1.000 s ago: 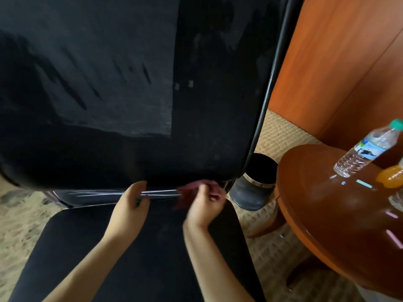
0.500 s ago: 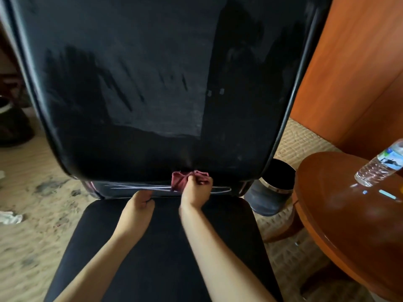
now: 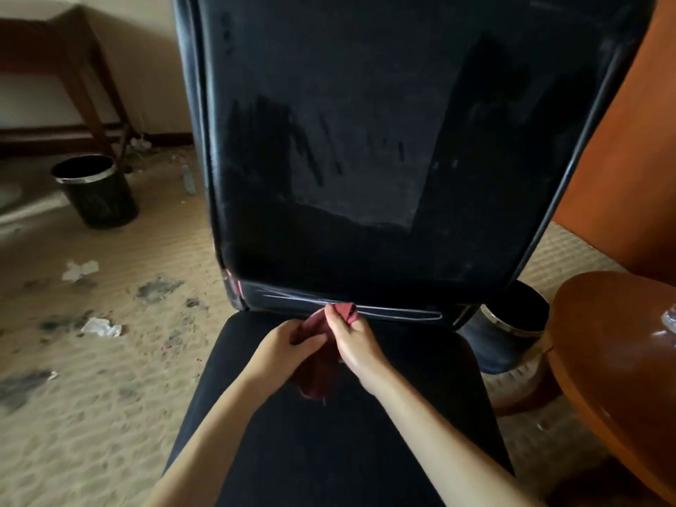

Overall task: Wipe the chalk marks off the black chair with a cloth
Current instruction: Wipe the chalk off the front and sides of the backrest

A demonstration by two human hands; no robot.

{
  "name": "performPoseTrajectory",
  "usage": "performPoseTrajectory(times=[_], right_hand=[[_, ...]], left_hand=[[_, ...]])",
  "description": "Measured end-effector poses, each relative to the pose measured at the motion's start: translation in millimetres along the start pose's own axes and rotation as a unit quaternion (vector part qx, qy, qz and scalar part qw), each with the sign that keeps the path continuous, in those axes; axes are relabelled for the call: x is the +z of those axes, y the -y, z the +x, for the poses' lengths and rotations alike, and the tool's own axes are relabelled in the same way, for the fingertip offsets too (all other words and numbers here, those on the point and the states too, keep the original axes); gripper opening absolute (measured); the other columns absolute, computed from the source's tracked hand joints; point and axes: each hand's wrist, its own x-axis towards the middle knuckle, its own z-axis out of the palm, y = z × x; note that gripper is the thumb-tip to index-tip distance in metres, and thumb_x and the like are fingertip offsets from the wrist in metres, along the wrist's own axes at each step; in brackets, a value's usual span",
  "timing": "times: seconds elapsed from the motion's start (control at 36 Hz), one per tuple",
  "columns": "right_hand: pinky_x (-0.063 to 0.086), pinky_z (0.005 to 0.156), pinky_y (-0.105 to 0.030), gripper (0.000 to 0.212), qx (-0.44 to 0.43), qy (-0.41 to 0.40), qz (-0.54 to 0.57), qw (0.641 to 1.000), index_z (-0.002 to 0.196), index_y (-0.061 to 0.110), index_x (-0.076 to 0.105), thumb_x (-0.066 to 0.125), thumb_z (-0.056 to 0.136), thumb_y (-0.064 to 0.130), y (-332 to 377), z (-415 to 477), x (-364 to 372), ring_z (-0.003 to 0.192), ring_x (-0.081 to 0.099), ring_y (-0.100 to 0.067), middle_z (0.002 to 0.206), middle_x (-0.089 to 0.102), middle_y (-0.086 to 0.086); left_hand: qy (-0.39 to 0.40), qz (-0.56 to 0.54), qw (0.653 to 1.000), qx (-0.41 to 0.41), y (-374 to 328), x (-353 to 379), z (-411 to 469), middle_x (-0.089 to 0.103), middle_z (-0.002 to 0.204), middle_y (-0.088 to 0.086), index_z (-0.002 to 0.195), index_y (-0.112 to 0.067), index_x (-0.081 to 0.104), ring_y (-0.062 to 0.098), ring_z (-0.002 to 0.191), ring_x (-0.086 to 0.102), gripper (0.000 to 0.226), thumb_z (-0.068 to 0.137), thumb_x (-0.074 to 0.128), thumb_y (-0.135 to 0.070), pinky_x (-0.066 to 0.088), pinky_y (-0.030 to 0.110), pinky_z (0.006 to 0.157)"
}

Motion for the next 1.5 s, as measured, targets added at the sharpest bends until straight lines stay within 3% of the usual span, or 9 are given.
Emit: performPoseTrajectory(times=[0.22, 0.44, 0.56, 0.78, 0.94, 1.08, 1.22, 1.36, 1.5], right_hand=[[0.041, 0.054, -0.011, 0.036, -0.051, -0.097, -0.099, 0.989, 0.064, 0.022, 0.065, 0.056, 0.095, 0.038, 4, -6, 21, 0.055, 0.056, 0.001, 0.060, 0.062, 0.006], [0.045, 0.070, -0.012, 0.014, -0.066, -0.074, 0.046, 0.994, 0.093, 0.016, 0.065, 0.061, 0.093, 0.030, 17, -2, 57, 0.082, 0.063, -0.006, 0.087, 0.068, 0.006], [0.042, 0.070, -0.022, 0.019, -0.073, -0.029, 0.038, 0.996, 0.092, 0.000, 0.061, 0.063, 0.092, 0.018, 20, 0, 69, 0.076, 0.056, -0.011, 0.080, 0.061, -0.004], [0.049, 0.054, -0.022, 0.010, -0.034, -0.047, 0.015, 0.998, 0.089, 0.015, 0.062, 0.055, 0.095, 0.011, 7, -1, 90, 0.061, 0.059, -0.005, 0.074, 0.061, 0.003], [0.045, 0.059, -0.015, 0.023, -0.040, 0.003, -0.051, 0.998, 0.084, 0.023, 0.059, 0.051, 0.095, 0.005, -21, -14, 112, 0.065, 0.060, -0.005, 0.078, 0.065, 0.003], [0.046, 0.068, -0.014, 0.025, -0.121, -0.013, -0.101, 0.987, 0.096, 0.037, 0.057, 0.055, 0.096, 0.012, -37, -12, 137, 0.081, 0.062, -0.001, 0.087, 0.067, 0.011], [0.044, 0.070, -0.008, 0.022, -0.150, -0.025, -0.029, 0.988, 0.106, 0.031, 0.060, 0.057, 0.095, 0.012, -32, -9, 157, 0.085, 0.063, 0.003, 0.096, 0.068, 0.012], [0.047, 0.075, -0.012, 0.021, -0.242, -0.019, -0.021, 0.970, 0.109, 0.026, 0.062, 0.055, 0.096, 0.011, -17, -13, 175, 0.092, 0.065, 0.000, 0.099, 0.069, 0.011], [0.045, 0.069, -0.010, 0.029, -0.285, 0.020, -0.095, 0.954, 0.122, 0.020, 0.059, 0.051, 0.096, 0.029, -18, -16, 196, 0.081, 0.061, -0.005, 0.091, 0.064, 0.006]], left_hand=[[-0.026, 0.077, 0.994, 0.072, 9, -25, -13, 0.062, 0.074, 0.012, 0.074, 0.001, 0.063, 0.018, 0.063, 0.057, 0.047, 0.079, 0.064, -0.046, 0.046, 0.038, 0.063], [-0.084, -0.029, 0.996, 0.027, 10, -52, -22, 0.059, 0.070, 0.006, 0.085, 0.001, 0.060, 0.012, 0.060, 0.054, 0.026, 0.093, 0.058, -0.024, 0.042, 0.029, 0.057], [-0.120, -0.066, 0.991, -0.002, 11, -65, -23, 0.057, 0.073, 0.006, 0.090, -0.003, 0.056, 0.006, 0.044, 0.057, 0.016, 0.097, 0.051, -0.016, 0.042, 0.017, 0.038], [-0.278, -0.065, 0.958, -0.031, 18, -97, -31, 0.053, 0.072, 0.003, 0.083, -0.007, 0.051, 0.015, 0.058, 0.052, 0.013, 0.096, 0.050, -0.012, 0.036, 0.014, 0.033], [-0.301, -0.054, 0.950, -0.059, 23, -111, -21, 0.053, 0.069, 0.002, 0.079, -0.012, 0.048, 0.020, 0.060, 0.053, 0.016, 0.094, 0.050, -0.014, 0.038, 0.021, 0.041], [-0.312, -0.133, 0.941, -0.009, 36, -110, -18, 0.064, 0.078, 0.020, 0.080, -0.008, 0.054, 0.039, 0.070, 0.063, 0.021, 0.094, 0.046, -0.021, 0.053, 0.050, 0.059], [-0.320, -0.114, 0.939, 0.049, 53, -106, -28, 0.062, 0.086, 0.003, 0.093, -0.007, 0.058, 0.018, 0.081, 0.059, 0.019, 0.092, 0.039, -0.002, 0.051, 0.040, 0.078], [-0.407, -0.164, 0.893, 0.097, 45, -119, -36, 0.063, 0.087, 0.011, 0.092, -0.019, 0.058, 0.032, 0.083, 0.062, 0.020, 0.095, 0.043, -0.007, 0.052, 0.059, 0.075], [-0.429, -0.079, 0.877, 0.200, 11, -158, -27, 0.062, 0.110, 0.003, 0.111, -0.012, 0.061, 0.022, 0.105, 0.059, 0.022, 0.093, 0.047, -0.015, 0.050, 0.046, 0.092]])
